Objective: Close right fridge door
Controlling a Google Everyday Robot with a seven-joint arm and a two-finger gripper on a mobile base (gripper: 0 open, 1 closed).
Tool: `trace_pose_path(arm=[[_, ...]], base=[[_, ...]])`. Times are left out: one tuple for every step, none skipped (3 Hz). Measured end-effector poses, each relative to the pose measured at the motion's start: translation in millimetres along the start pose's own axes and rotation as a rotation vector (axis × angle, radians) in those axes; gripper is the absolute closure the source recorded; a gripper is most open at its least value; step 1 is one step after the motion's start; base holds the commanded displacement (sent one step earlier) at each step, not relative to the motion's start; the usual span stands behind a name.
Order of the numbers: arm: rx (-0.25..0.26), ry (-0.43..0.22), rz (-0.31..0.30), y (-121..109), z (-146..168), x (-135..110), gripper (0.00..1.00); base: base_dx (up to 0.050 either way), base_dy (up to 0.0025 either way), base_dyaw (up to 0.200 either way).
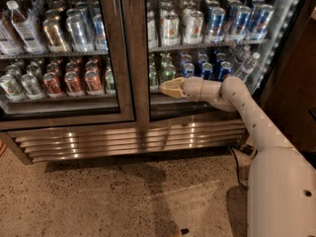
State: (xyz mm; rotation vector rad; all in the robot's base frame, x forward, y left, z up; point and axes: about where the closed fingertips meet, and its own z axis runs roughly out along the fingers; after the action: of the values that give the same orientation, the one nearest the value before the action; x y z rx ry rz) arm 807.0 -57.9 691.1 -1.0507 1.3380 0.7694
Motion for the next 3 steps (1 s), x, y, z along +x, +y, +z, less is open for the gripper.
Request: trace_pose_path(arm=[[0.011,0.01,0.002,2.7,-1.0,3.4,1.0],[0.011,0.01,0.001,3.0,-1.1,3.4,1.0],[0.011,0.01,0.001,5.8,-1.5,2.9,1.0]], base=[[0.05,0.00001,0.0],[0.0,0.0,0.0],[0.0,0.0,0.0]])
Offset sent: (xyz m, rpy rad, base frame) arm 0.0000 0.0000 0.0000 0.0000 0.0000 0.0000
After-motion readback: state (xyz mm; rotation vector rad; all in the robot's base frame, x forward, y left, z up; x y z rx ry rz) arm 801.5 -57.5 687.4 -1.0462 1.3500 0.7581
